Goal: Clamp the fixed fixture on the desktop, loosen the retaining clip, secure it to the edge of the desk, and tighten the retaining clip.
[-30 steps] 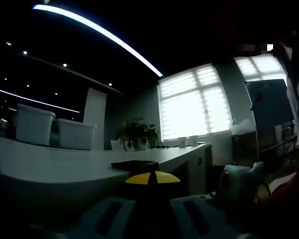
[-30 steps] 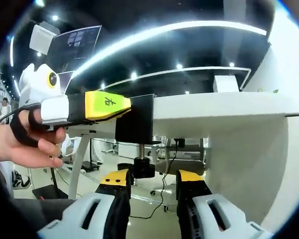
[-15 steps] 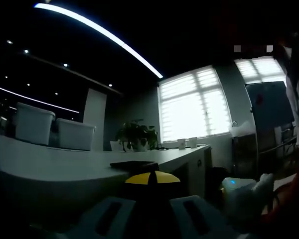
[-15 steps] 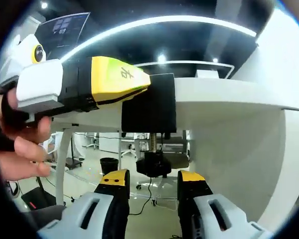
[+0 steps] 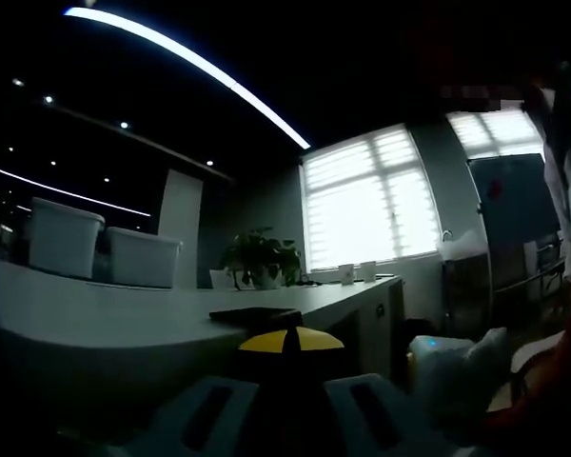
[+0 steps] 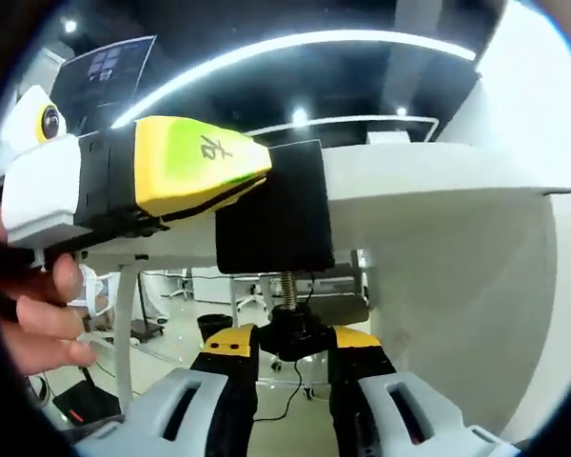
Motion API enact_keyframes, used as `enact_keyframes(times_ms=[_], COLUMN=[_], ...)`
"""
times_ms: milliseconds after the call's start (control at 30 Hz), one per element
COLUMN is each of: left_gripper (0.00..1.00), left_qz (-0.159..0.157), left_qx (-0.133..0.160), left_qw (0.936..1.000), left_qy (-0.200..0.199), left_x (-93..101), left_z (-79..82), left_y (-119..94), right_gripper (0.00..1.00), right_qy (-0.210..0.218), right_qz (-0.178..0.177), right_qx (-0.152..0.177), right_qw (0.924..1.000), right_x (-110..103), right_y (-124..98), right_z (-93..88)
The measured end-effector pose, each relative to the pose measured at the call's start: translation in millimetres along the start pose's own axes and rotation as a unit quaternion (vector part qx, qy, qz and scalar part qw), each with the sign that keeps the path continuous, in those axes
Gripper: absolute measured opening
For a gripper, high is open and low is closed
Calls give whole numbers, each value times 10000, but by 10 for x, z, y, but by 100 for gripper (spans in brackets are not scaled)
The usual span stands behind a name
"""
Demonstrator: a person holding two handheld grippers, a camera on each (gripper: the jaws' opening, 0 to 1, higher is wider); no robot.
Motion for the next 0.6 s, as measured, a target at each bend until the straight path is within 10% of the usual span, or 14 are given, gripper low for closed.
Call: enact_keyframes(times_ms=[433, 600], left_gripper=[1, 1], left_qz=[-20, -16], left_qx=[6, -5], left_qw=[10000, 10000], left_qy=[-36, -21], left_x=[9, 13], left_z=[-23, -22], left_y=[28, 29], right_gripper=[27, 27], right_qy=[99, 28], right_qz=[1072, 1911], right_qx=[282, 476], right_qw=[9938, 9804], right_x=[134, 200], right_y=[10, 62], right_z=[-36, -56])
Point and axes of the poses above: the point that each gripper's makers call its tool centre point, and the gripper's own axes: y roughly forward along the fingers, x roughly to its right, z roughly out of its top, the point moved 8 cm from there along -y, roughly backward along the fingers, and after that the axes turned 13 degrees about -y, right-handed, at the moved point
